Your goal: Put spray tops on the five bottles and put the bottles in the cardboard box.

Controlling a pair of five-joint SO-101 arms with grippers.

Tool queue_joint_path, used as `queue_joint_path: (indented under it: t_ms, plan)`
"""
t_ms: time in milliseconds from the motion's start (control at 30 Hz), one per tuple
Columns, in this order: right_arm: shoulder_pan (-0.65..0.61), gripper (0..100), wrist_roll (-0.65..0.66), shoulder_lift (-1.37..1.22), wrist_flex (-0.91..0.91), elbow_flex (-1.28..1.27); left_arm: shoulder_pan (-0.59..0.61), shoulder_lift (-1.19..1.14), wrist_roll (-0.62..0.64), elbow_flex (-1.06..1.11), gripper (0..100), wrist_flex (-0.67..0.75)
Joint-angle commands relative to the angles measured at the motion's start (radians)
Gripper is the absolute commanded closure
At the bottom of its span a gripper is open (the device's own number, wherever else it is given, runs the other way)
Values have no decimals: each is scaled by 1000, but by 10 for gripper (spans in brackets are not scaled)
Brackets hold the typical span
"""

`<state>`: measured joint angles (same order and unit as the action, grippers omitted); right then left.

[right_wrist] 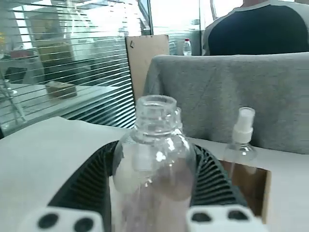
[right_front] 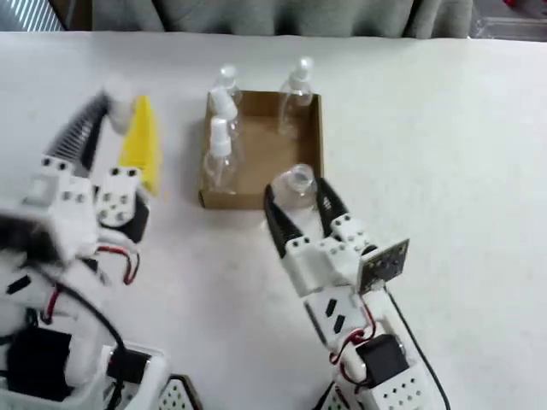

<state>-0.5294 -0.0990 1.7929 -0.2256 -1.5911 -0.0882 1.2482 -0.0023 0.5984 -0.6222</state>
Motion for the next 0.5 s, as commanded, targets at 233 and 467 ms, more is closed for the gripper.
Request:
queue_joint_path:
  t_ms: [233,467]
  plan:
    - [-180,983,-3,13,-59,9,4,-202,15,-351,977,273]
    - [-182,983,-2,13,-50,-49,-19,-472,183,-694,977,95]
